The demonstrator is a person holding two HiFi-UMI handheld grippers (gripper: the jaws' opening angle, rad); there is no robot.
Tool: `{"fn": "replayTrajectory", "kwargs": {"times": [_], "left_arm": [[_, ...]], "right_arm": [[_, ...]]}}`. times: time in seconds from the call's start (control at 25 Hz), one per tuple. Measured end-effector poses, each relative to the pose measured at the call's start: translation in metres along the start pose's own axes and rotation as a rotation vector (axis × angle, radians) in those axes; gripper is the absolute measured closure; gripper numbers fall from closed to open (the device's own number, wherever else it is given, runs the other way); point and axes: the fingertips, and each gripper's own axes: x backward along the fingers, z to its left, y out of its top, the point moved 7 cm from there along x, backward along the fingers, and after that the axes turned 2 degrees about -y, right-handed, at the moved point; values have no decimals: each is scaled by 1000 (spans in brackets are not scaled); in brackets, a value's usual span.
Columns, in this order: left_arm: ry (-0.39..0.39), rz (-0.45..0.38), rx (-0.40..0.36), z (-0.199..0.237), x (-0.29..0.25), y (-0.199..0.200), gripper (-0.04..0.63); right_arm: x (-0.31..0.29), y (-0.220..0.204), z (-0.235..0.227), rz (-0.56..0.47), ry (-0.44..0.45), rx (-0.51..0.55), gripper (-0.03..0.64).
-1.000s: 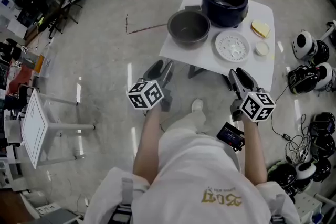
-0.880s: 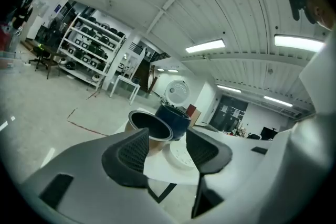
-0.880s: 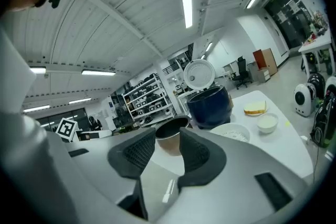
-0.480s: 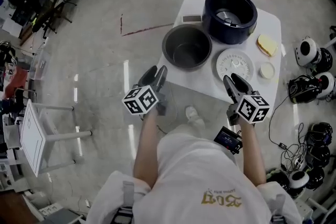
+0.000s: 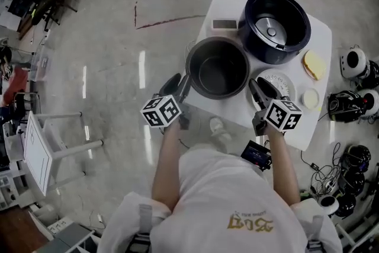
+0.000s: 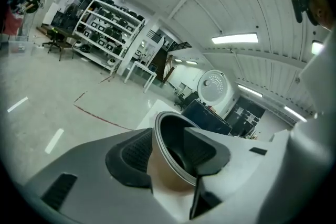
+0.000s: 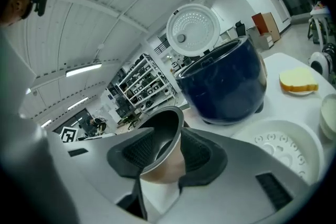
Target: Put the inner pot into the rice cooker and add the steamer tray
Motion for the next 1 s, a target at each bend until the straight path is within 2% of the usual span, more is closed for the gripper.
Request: {"fn": "replayTrajectory", "kwargs": {"times": [0.24,0.32,0.4,0.56,0.68,0.84,1.0], "left_arm": [[16,34,56,28,-24,-1,409],[6,51,59,30,-33,-4,420],[-7,64,50,28,-40,-5,438],[9,79,-9,21,-48,-7,468],[13,81,0,20,-49,-10,471],[50,62,-6,23,-44,-4,487],[83,78,19,16,-42,-5,496]], "right_arm": [[-46,-1,-8,61,-26,-49,465],[-53,-1,-13,65,-25,-96,466],[-59,1,-17,64,-13,-136,471],[-66,0,-20,91,-2,-109,492],[-64,-4,-21,83,-4,-118,537],[-70,-3,-15,84,17,-137,540],[-70,-2,-23,117,43,-223,556]]}}
